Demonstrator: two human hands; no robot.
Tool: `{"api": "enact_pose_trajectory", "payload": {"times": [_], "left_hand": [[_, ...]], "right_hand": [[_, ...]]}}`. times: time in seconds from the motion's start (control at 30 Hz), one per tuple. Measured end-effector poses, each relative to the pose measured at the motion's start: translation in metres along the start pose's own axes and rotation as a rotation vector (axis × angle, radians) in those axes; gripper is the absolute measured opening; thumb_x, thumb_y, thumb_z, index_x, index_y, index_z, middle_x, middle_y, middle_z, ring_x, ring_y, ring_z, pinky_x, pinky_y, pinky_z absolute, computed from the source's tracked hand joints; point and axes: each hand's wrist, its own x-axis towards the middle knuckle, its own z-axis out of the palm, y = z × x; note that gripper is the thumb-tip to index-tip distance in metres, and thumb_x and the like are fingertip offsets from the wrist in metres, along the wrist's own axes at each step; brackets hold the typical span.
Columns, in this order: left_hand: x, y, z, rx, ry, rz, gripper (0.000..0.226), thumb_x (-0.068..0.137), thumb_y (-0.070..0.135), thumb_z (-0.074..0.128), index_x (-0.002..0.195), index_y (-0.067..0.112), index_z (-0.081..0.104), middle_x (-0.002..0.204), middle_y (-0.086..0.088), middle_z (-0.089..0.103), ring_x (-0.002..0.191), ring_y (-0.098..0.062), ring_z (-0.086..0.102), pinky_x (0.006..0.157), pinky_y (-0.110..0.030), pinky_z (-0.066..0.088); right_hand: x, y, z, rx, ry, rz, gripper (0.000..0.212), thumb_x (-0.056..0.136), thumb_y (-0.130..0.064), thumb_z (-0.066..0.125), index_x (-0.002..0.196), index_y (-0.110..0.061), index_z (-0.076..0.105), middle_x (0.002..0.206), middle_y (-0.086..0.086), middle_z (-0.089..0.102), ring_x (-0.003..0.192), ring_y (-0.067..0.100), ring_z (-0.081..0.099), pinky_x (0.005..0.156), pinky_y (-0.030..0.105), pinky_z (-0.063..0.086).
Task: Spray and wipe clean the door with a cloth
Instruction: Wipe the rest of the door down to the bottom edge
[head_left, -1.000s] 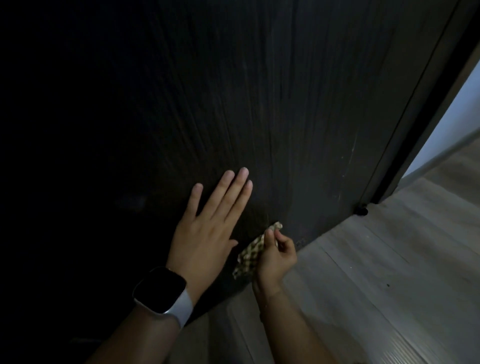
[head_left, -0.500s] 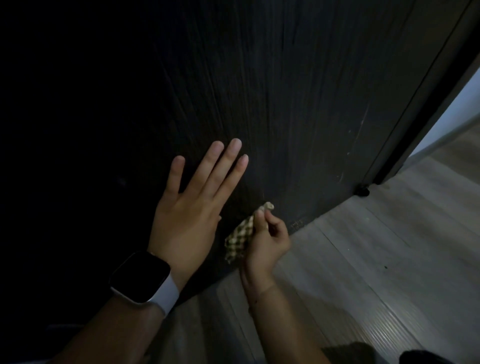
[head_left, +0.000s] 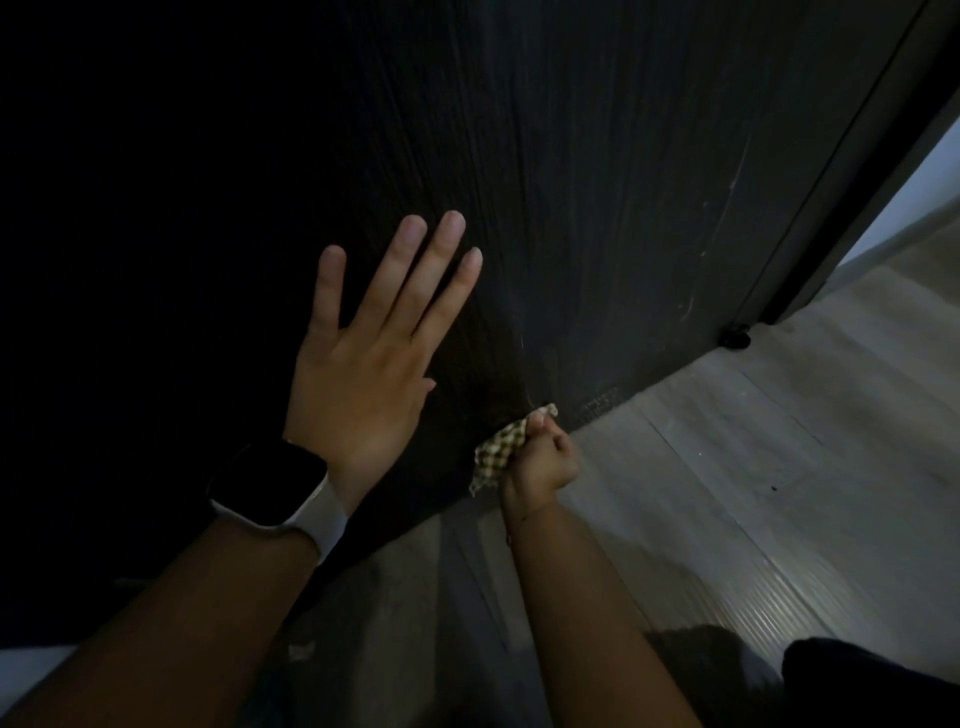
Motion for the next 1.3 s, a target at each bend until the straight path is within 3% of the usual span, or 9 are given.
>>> {"api": "enact_pose_trajectory", "payload": {"times": [0.2, 0.33, 0.5, 0.73, 0.83, 0.97, 1.1, 1.23, 1.3], "left_hand": [[0.001, -0.002, 0.001, -0.03, 0.005, -0.008, 0.117, 0.077, 0.049, 0.068, 0.153, 0.017, -0.014, 0.155, -0.009, -0.032, 0.143, -0.026, -0.029, 0.108, -0.053, -0.026], [0.001, -0.001, -0.001, -0.021, -0.007, -0.007, 0.116, 0.079, 0.05, 0.067, 0.153, 0.017, -0.016, 0.155, -0.009, -0.033, 0.144, -0.026, -0.027, 0.108, -0.053, -0.026], [0.002, 0.001, -0.003, -0.015, -0.014, -0.009, 0.115, 0.079, 0.05, 0.064, 0.152, 0.016, -0.018, 0.153, -0.009, -0.035, 0.143, -0.027, -0.028, 0.107, -0.053, -0.027], [0.002, 0.001, -0.003, -0.017, -0.018, -0.012, 0.115, 0.079, 0.049, 0.066, 0.153, 0.017, -0.016, 0.154, -0.009, -0.034, 0.14, -0.027, -0.034, 0.107, -0.053, -0.027], [0.002, 0.0, -0.004, -0.025, -0.017, -0.012, 0.114, 0.08, 0.049, 0.066, 0.153, 0.017, -0.016, 0.154, -0.009, -0.035, 0.14, -0.026, -0.035, 0.107, -0.053, -0.028], [0.001, 0.0, -0.004, -0.02, -0.014, -0.014, 0.113, 0.08, 0.049, 0.066, 0.153, 0.017, -0.015, 0.154, -0.009, -0.035, 0.14, -0.026, -0.035, 0.107, -0.052, -0.028], [0.001, -0.001, -0.004, -0.051, -0.005, -0.006, 0.112, 0.08, 0.046, 0.068, 0.154, 0.018, -0.013, 0.155, -0.008, -0.033, 0.141, -0.025, -0.033, 0.108, -0.052, -0.028], [0.0, -0.001, -0.003, -0.045, 0.006, -0.006, 0.11, 0.081, 0.044, 0.067, 0.154, 0.017, -0.011, 0.157, -0.008, -0.029, 0.142, -0.025, -0.03, 0.109, -0.052, -0.027], [0.0, -0.002, -0.004, -0.051, 0.006, 0.0, 0.109, 0.082, 0.044, 0.066, 0.154, 0.017, -0.011, 0.156, -0.008, -0.029, 0.142, -0.025, -0.03, 0.109, -0.051, -0.028]], "right_hand": [[-0.028, -0.009, 0.012, -0.015, -0.145, -0.124, 0.013, 0.085, -0.001, 0.07, 0.081, -0.013, 0.068, 0.084, 0.002, 0.069, 0.081, 0.006, 0.064, 0.07, 0.011, 0.047], [0.006, -0.007, -0.001, -0.025, -0.063, 0.02, 0.015, 0.086, 0.005, 0.065, 0.101, 0.006, 0.067, 0.091, 0.01, 0.068, 0.088, 0.017, 0.061, 0.075, 0.022, 0.051], [0.03, 0.002, -0.007, 0.01, -0.044, 0.145, 0.013, 0.087, -0.001, 0.063, 0.085, -0.012, 0.071, 0.109, 0.019, 0.069, 0.107, 0.033, 0.064, 0.098, 0.047, 0.051], [-0.018, -0.01, 0.007, -0.001, -0.15, 0.045, 0.014, 0.087, 0.003, 0.065, 0.082, -0.011, 0.065, 0.087, 0.005, 0.068, 0.084, 0.01, 0.064, 0.073, 0.015, 0.048], [0.0, -0.016, -0.002, -0.059, -0.083, 0.153, 0.011, 0.088, 0.002, 0.064, 0.083, -0.008, 0.066, 0.104, 0.016, 0.069, 0.097, 0.025, 0.064, 0.083, 0.029, 0.052], [0.013, -0.038, -0.01, -0.084, -0.043, 0.42, 0.027, 0.099, -0.01, 0.05, 0.121, 0.003, 0.061, 0.133, 0.012, 0.056, 0.121, 0.033, 0.055, 0.085, 0.041, 0.05], [-0.006, -0.022, -0.003, -0.053, -0.126, 0.218, 0.009, 0.088, 0.0, 0.063, 0.093, -0.004, 0.069, 0.109, 0.02, 0.069, 0.105, 0.032, 0.065, 0.097, 0.045, 0.052], [-0.026, -0.021, 0.002, 0.043, -0.202, 0.175, 0.011, 0.088, 0.004, 0.064, 0.096, -0.002, 0.065, 0.091, 0.009, 0.07, 0.087, 0.016, 0.067, 0.08, 0.022, 0.055], [-0.013, -0.019, 0.0, 0.046, -0.14, 0.146, 0.011, 0.086, 0.005, 0.064, 0.093, -0.003, 0.067, 0.096, 0.014, 0.07, 0.089, 0.019, 0.066, 0.081, 0.026, 0.056]]}}
